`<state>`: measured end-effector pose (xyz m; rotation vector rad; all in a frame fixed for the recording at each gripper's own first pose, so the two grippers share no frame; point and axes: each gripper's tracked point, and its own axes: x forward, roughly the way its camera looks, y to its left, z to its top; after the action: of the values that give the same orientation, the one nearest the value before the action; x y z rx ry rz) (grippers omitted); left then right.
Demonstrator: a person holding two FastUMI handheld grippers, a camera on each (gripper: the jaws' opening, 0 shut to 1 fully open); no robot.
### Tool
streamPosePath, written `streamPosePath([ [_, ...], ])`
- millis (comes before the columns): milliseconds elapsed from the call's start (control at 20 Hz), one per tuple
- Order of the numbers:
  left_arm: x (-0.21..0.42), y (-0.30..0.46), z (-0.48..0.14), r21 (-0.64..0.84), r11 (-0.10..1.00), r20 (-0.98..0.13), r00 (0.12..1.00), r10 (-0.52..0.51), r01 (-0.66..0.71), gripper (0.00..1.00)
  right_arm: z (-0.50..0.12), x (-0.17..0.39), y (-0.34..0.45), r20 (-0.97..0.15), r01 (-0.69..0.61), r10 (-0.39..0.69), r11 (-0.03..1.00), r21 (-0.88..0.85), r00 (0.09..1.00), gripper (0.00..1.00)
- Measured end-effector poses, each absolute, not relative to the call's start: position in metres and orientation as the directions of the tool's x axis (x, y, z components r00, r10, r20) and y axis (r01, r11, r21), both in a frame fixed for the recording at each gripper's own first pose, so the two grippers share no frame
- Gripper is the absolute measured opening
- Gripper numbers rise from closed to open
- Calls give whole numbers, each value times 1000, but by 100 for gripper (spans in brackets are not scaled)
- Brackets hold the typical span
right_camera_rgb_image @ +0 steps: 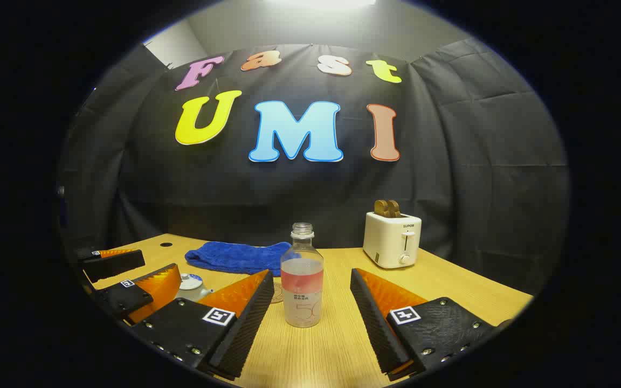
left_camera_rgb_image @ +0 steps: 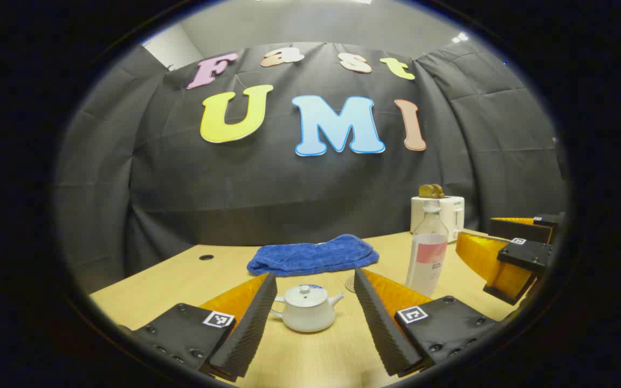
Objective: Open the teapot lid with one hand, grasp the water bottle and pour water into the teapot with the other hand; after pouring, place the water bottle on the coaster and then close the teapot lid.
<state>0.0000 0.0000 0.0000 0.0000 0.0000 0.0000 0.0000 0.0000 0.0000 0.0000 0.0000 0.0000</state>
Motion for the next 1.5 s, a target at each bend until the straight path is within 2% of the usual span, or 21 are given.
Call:
streamPosePath([
  [900, 11, 4, -8, -15, 1000, -20, 1000, 1, -1, 96, -12, 1, 3, -41, -13, 14, 1000, 1, 999, 89],
  [1400, 61, 13, -29, -17, 1000, -84, 996, -2, 1, 96, -29, -2, -5, -90, -3, 5, 1000, 24, 996, 89],
  [1450, 67, 13, -32, -12, 1000, -93, 996, -2, 1, 96, -32, -2, -7, -97, 0, 3, 1000, 26, 995, 89],
  [1500, 74, 15, -33, -12, 1000, -99, 995, -6, 5, 88, -33, -2, -8, -101, 2, 0, 1000, 28, 995, 89],
])
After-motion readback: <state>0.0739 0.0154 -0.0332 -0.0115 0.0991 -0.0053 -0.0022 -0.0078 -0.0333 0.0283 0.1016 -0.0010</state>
